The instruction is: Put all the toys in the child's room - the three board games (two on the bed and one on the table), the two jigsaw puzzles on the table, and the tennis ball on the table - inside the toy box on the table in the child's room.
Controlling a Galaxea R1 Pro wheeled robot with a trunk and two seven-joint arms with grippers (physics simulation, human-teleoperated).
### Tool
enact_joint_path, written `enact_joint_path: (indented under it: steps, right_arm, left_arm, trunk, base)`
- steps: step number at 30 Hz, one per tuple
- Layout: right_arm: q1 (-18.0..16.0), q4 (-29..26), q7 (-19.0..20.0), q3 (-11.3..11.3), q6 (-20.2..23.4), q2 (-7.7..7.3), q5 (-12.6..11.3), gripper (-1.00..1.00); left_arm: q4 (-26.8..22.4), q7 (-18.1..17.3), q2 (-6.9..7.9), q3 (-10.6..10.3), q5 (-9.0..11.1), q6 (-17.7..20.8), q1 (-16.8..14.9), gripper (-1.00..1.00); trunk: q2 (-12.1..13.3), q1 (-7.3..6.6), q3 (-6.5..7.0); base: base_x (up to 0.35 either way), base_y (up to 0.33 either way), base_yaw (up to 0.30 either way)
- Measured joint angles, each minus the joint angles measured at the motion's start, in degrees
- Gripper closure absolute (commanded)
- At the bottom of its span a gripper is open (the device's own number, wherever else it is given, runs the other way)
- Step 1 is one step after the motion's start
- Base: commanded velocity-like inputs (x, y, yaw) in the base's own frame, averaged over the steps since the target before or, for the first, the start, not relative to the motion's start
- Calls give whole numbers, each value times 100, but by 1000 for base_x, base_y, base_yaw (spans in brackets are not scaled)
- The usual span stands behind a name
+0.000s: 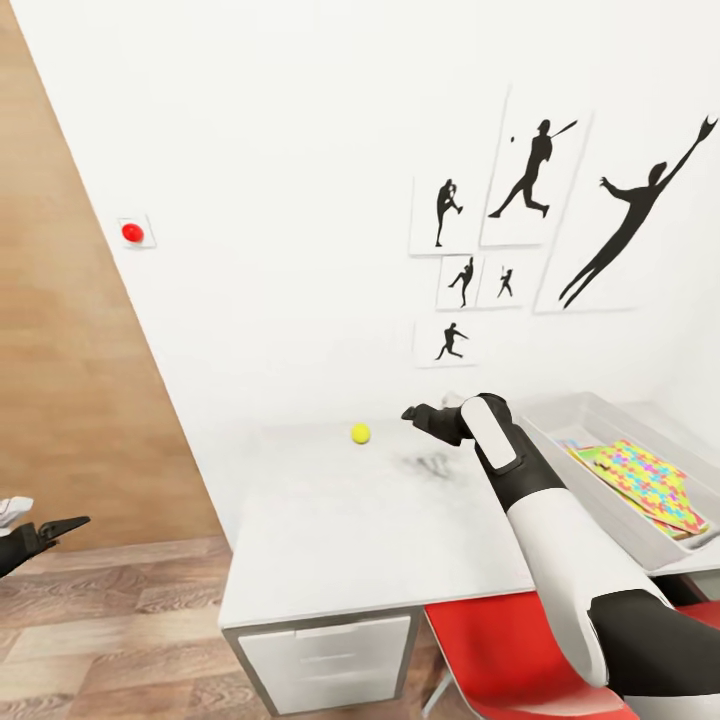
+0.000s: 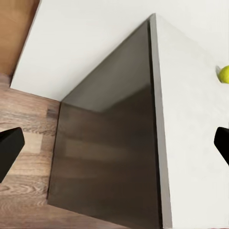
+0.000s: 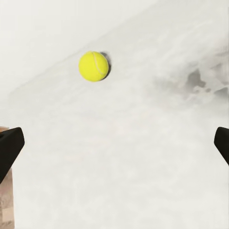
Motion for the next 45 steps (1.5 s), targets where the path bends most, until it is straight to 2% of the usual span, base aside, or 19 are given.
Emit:
enact_joint_path:
  steps: [4,8,12,13,16,19,22,28,31,35,37,40,45]
  right_arm:
    - [0,-1,0,0,0,0,1,-100]
    - [1,0,0,1,-1,-1,-1,-100]
    - [0,3,0,0,0,0,1,-100]
    - [0,3,0,0,0,0,1,-100]
    - [0,1,0,2,0,0,1,-100]
    - [1,0,0,1,-1,-1,-1,-100]
    - [1,4,0,1,-1,-1,-2,-100]
    - [0,8,0,1,0,0,5,-100]
    - [0,8,0,0,0,0,8,-100]
    - [0,6,0,4,0,0,9,-100]
    - [0,3,0,6,0,0,9,-100]
    - [-2,0,0,8,0,0,9,-100]
    - [-1,1,0,8,0,6,9,-100]
  left_arm:
    - [411,4,3,-16,-45,-351,-1,-100]
    - [566,11,-1,-31,-151,-467,-2,-100]
    - [613,98,-35,-37,-520,-524,-2,-100]
    - [620,168,-48,-33,-632,-558,-1,-100]
    - [633,468,-70,-24,-793,-618,-1,-100]
    - [649,791,-79,-20,-847,-643,-3,-100]
    - [656,919,-82,-19,-863,-653,-2,-100]
    - [661,981,-83,-13,-869,-662,0,-100]
    - [659,903,-84,-4,-864,-648,-1,-100]
    - [643,623,-93,0,-848,-603,-5,-100]
    - [619,312,-124,1,-842,-535,-9,-100]
    - [471,-459,-238,6,-836,-215,-40,-100]
    - [12,-1340,-288,60,-746,341,-57,-100]
  trunk:
    - [0,0,0]
    - [0,0,0]
    - [0,0,0]
    - [0,1,0]
    - [0,1,0]
    - [0,1,1]
    - [0,1,1]
    - [0,1,0]
    - [0,1,0]
    - [0,1,0]
    - [0,1,0]
    - [0,1,1]
    - [0,1,1]
  base:
    - [98,29,0]
    - [109,167,0]
    - [80,120,0]
    - [39,48,0]
    - [18,25,0]
    - [6,142,0]
    - [2,188,0]
    - [0,46,0]
    - [0,3,0]
    - [0,1,0]
    - [0,0,0]
    - [0,0,0]
    - [0,0,0]
